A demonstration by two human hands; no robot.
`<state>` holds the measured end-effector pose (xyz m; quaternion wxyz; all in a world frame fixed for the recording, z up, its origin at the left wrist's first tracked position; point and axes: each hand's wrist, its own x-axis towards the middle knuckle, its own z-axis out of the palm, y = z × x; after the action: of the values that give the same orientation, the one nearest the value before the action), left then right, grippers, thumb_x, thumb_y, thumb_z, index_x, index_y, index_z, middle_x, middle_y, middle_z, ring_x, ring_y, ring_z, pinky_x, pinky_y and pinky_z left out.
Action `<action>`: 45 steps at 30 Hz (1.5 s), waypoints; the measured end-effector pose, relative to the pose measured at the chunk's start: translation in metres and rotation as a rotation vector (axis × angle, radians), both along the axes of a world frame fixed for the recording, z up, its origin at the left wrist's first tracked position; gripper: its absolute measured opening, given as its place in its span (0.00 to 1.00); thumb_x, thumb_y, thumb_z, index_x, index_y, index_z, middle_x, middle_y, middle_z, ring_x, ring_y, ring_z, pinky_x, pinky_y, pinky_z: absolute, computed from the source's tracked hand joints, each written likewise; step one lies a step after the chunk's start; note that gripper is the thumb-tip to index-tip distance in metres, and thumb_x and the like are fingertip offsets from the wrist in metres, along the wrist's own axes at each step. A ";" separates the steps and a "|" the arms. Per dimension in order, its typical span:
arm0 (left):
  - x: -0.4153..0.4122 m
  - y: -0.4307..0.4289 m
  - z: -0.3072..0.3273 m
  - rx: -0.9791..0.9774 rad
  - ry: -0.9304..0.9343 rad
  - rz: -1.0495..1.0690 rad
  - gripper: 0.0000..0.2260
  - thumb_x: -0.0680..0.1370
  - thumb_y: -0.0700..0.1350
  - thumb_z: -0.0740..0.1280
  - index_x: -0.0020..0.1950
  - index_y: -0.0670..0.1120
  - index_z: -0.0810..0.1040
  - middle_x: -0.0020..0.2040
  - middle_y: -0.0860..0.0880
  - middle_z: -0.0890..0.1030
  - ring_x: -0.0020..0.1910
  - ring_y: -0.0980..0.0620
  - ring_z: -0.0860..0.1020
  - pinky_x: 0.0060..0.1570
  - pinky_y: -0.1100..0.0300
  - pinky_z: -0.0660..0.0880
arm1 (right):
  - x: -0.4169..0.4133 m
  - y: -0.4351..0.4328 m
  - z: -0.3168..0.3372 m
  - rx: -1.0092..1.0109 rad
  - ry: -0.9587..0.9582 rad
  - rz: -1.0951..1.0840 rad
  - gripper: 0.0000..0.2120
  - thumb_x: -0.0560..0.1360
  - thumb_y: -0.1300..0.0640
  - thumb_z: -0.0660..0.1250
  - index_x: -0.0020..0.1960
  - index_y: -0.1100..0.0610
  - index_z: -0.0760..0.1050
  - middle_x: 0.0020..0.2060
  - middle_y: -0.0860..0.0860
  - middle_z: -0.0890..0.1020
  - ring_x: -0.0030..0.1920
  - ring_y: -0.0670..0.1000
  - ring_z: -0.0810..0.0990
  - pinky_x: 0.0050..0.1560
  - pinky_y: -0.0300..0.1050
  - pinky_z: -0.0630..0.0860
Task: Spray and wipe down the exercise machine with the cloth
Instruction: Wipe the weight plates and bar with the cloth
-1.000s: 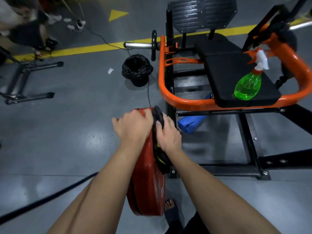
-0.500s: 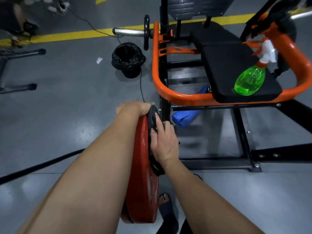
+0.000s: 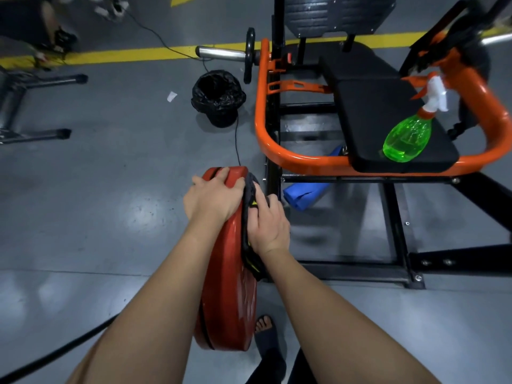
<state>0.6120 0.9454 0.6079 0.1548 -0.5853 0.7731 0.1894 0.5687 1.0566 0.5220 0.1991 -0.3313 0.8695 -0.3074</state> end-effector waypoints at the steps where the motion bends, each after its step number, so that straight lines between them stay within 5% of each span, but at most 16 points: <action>1: 0.001 0.001 0.002 -0.015 0.007 -0.003 0.28 0.79 0.69 0.50 0.79 0.66 0.62 0.71 0.40 0.68 0.67 0.36 0.74 0.66 0.48 0.70 | 0.002 0.001 0.000 -0.014 0.009 0.005 0.34 0.75 0.45 0.44 0.80 0.47 0.62 0.53 0.56 0.72 0.57 0.59 0.73 0.52 0.57 0.74; 7: -0.005 -0.008 0.002 0.032 0.015 -0.036 0.27 0.79 0.68 0.51 0.79 0.66 0.64 0.74 0.41 0.67 0.69 0.38 0.73 0.68 0.49 0.69 | 0.005 0.004 -0.006 -0.099 0.104 0.014 0.29 0.76 0.51 0.52 0.75 0.58 0.70 0.50 0.57 0.77 0.52 0.61 0.76 0.52 0.58 0.77; 13: -0.010 -0.017 -0.002 0.083 0.007 -0.047 0.28 0.79 0.68 0.49 0.79 0.68 0.62 0.77 0.42 0.66 0.75 0.42 0.68 0.72 0.49 0.65 | 0.004 -0.003 -0.002 -0.067 0.120 -0.033 0.29 0.76 0.51 0.52 0.73 0.57 0.72 0.49 0.58 0.77 0.51 0.62 0.77 0.48 0.59 0.79; 25: 0.043 0.051 0.008 -0.112 0.182 0.052 0.27 0.79 0.71 0.55 0.78 0.70 0.62 0.64 0.44 0.69 0.65 0.42 0.74 0.60 0.50 0.73 | 0.003 0.000 0.007 -0.022 0.081 0.009 0.32 0.76 0.47 0.46 0.75 0.54 0.70 0.55 0.57 0.76 0.57 0.60 0.75 0.55 0.57 0.75; 28: 0.050 0.049 0.015 -0.084 0.252 0.164 0.30 0.79 0.70 0.55 0.81 0.64 0.59 0.68 0.43 0.70 0.69 0.40 0.72 0.67 0.45 0.68 | 0.003 0.001 0.007 -0.040 0.093 0.018 0.32 0.76 0.47 0.46 0.74 0.55 0.71 0.54 0.57 0.76 0.56 0.60 0.76 0.53 0.57 0.75; 31: 0.029 0.017 0.020 -0.134 0.219 0.201 0.38 0.79 0.71 0.54 0.84 0.54 0.51 0.74 0.40 0.70 0.73 0.38 0.68 0.71 0.41 0.65 | 0.004 0.003 0.003 -0.058 0.106 0.029 0.31 0.75 0.48 0.47 0.73 0.56 0.71 0.53 0.56 0.76 0.55 0.60 0.76 0.52 0.57 0.75; 34: -0.003 -0.009 0.011 -0.038 0.167 0.173 0.35 0.79 0.69 0.55 0.81 0.52 0.62 0.74 0.38 0.69 0.74 0.36 0.69 0.70 0.43 0.65 | 0.004 0.004 -0.003 -0.100 0.130 0.034 0.29 0.76 0.50 0.49 0.72 0.57 0.73 0.51 0.57 0.77 0.54 0.60 0.77 0.52 0.57 0.75; 38: -0.014 -0.009 -0.009 0.008 -0.032 0.053 0.34 0.78 0.72 0.50 0.81 0.59 0.62 0.75 0.40 0.66 0.71 0.35 0.69 0.67 0.45 0.68 | 0.001 0.002 -0.008 -0.111 0.133 0.029 0.30 0.76 0.47 0.48 0.72 0.56 0.72 0.51 0.56 0.76 0.54 0.59 0.76 0.53 0.55 0.74; 45: -0.001 -0.002 -0.003 0.005 0.003 -0.043 0.28 0.82 0.66 0.50 0.81 0.62 0.59 0.79 0.40 0.61 0.73 0.34 0.66 0.71 0.46 0.64 | -0.006 -0.005 -0.013 -0.067 -0.004 -0.031 0.23 0.80 0.49 0.56 0.74 0.50 0.69 0.55 0.56 0.77 0.59 0.60 0.77 0.56 0.57 0.73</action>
<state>0.6109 0.9434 0.6051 0.1591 -0.5679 0.7851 0.1890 0.5623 1.0519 0.5088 0.1849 -0.3233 0.8635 -0.3400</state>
